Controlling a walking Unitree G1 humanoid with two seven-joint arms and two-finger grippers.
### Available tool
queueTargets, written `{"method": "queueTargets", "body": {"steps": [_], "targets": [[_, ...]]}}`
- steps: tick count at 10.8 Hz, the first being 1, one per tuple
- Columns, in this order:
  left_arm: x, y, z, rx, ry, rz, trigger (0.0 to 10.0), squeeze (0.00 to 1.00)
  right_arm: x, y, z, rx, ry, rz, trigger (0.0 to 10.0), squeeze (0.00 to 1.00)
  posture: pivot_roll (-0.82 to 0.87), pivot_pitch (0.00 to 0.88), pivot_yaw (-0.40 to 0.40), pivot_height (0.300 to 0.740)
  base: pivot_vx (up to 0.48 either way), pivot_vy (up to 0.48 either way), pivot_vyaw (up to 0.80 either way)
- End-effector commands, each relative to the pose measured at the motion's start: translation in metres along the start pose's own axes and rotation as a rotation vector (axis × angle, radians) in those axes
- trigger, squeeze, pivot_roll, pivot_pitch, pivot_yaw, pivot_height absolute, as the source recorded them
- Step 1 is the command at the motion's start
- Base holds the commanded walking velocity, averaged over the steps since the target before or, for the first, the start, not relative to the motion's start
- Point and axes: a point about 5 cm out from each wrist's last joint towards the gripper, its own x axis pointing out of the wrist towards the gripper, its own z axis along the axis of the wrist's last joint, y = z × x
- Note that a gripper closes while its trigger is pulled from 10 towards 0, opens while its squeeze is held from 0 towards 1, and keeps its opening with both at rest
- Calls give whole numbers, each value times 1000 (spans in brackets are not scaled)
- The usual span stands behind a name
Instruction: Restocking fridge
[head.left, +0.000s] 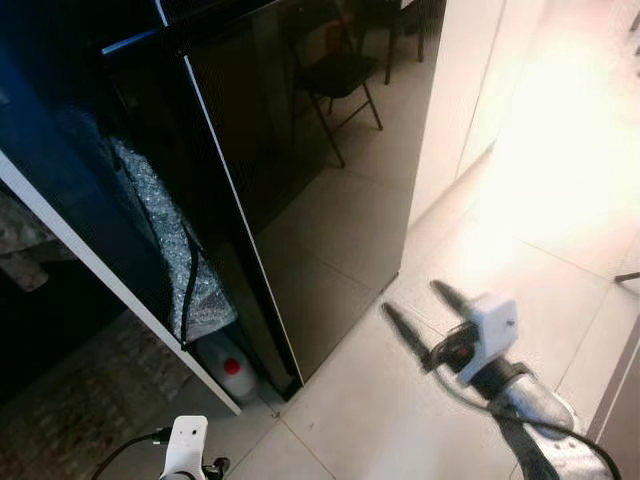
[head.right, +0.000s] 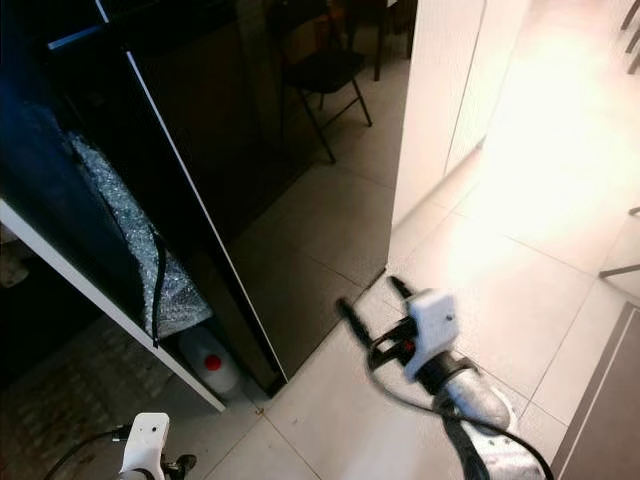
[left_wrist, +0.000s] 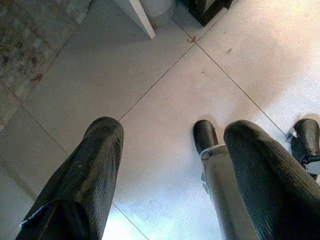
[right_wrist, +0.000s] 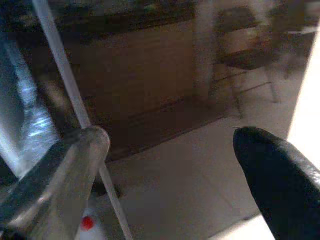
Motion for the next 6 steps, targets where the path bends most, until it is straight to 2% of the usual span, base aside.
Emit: {"method": "queueTargets", "body": {"steps": [1, 2, 3, 4, 5, 6], "targets": [[-2, 6, -7, 2, 21, 18, 10000, 0, -6, -23, -6, 22, 4, -155, 10000, 0, -208, 74, 115, 740, 0, 0, 0], [-2, 6, -7, 3, 22, 18, 10000, 0, -11, -38, -14, 53, 14, -240, 10000, 0, -208, 76, 116, 740, 0, 0, 0], [-2, 6, -7, 5, 23, 19, 10000, 0, -22, -60, -28, 97, 46, -380, 10000, 0, -214, 80, 121, 740, 0, 0, 0], [-2, 6, -7, 16, 25, 20, 10000, 0, -44, -86, -59, 161, 159, -560, 10000, 0, -211, 82, 123, 740, 0, 0, 0], [-2, 7, -7, 8, 23, 28, 10000, 0, -63, -95, -89, 174, 319, -665, 10000, 0, -216, 78, 113, 740, 0, 0, 0], [-2, 6, -7, -19, 16, 43, 10000, 0, -79, -90, -120, 171, 514, -670, 10000, 0, -188, 80, 87, 740, 0, 0, 0]]}}
